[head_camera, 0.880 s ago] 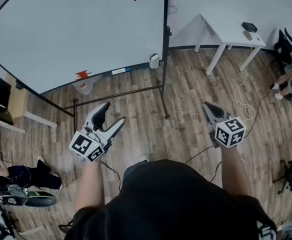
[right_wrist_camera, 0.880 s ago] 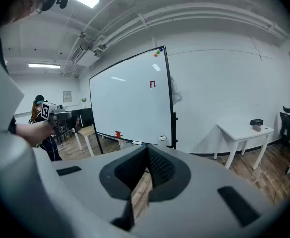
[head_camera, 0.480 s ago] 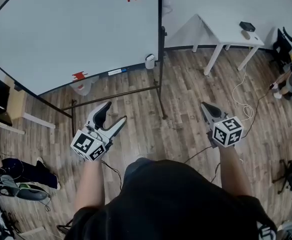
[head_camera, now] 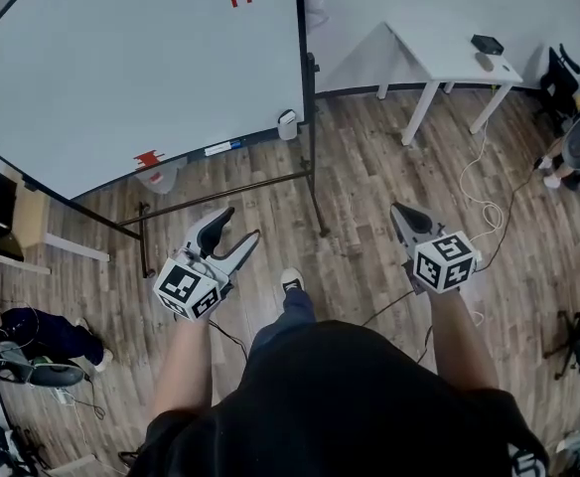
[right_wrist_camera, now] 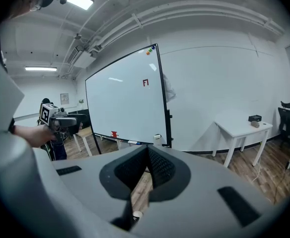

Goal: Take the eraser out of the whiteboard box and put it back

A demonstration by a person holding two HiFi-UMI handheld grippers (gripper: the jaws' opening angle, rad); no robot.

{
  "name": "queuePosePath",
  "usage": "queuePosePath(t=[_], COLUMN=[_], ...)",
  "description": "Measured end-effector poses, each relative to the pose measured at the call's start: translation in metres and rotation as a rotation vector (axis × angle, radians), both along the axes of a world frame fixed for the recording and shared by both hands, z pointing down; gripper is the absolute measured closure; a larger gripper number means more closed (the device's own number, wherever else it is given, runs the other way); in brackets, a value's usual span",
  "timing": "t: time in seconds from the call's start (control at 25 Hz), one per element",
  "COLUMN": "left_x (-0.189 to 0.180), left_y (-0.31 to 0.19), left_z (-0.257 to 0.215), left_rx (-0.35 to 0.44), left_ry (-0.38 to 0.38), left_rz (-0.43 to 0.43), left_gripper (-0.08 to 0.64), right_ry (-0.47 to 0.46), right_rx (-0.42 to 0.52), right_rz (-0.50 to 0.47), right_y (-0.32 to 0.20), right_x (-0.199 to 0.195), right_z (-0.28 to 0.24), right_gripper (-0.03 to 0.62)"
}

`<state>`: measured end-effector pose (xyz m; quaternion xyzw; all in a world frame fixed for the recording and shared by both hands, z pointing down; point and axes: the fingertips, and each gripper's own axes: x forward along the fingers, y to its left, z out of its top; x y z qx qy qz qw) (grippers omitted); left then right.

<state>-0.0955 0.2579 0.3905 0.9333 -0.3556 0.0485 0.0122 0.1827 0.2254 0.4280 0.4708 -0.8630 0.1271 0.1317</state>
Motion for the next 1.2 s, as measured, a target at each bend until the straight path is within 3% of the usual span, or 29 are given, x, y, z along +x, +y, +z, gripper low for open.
queuePosePath(t=[0.16, 1.2], left_x=[0.003, 0.001], left_y=[-0.018, -0.168], left_z=[0.003, 0.040], left_rx=[-0.005, -0.106], left_ry=[0.006, -0.011], left_rz=[-0.008, 0.025], left_gripper=[0.319, 0.319], right_ry=[0.006, 0.014], right_rx=[0.000, -0.086], right_rz=[-0.003, -0.023], right_y=[-0.012, -0.149], right_x=[-0.001, -0.028], right_z=[0.000, 0.029], right_gripper=[0.598, 0.598])
